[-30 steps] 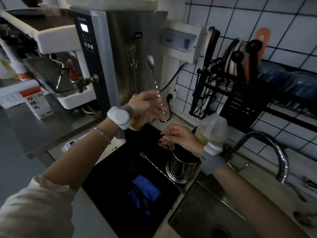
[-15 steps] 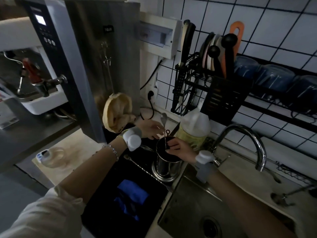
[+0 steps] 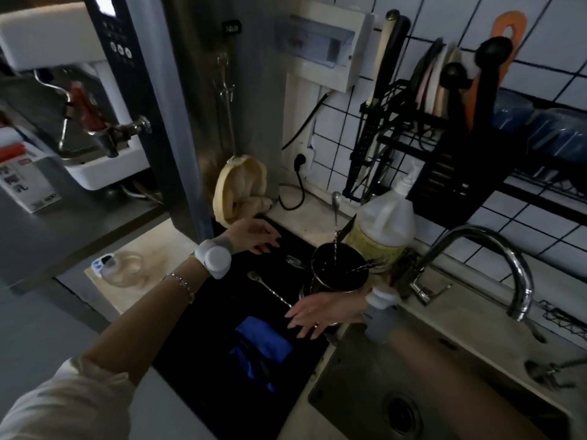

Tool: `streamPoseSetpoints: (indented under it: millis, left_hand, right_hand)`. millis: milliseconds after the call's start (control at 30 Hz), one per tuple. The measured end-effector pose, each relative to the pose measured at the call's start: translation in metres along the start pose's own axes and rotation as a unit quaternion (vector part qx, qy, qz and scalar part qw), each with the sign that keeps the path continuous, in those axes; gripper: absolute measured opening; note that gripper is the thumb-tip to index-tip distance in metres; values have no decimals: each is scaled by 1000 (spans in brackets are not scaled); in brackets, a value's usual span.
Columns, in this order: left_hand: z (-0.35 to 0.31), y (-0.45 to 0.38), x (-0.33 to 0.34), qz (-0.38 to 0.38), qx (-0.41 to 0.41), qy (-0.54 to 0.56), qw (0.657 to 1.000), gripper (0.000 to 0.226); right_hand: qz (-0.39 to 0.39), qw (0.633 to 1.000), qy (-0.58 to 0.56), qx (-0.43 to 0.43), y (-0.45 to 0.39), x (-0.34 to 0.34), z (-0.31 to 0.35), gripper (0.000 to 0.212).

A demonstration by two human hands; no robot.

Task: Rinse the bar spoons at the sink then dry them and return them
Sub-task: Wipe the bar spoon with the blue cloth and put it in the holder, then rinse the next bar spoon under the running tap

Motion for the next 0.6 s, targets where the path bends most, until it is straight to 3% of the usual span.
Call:
streamPoseSetpoints:
  millis: [233,367,467,567,600]
  left_hand:
    - [69,35,29,5,-75,55,996,12]
    - [111,48,58,23,-132,63,989,12]
    - [138,53,71,62,-156,87,982,17]
    - [155,54,78,90,-169,130,973,15]
    - [159,54,79,90,-168,127,973,11]
  right_hand:
    - [-203,975,89,29,-73,-16,-21,50]
    - [-332,889,311,54,-97,-33,-19,56]
    - [-364,838,389,119,-108,-38,-28,59]
    - [-367,834,390,135,-116,-34,-37,59]
    - [-368,844,362,145,-119,-33,-43,76]
Point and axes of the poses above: each hand's wrist, its own y-axis away from the middle knuckle, its own x-axis out of the palm, z = x × y, the point moved 6 cm from there along -y, towards the middle knuckle, and after that the axes turned 6 degrees about -y, right-handed, at the moved point
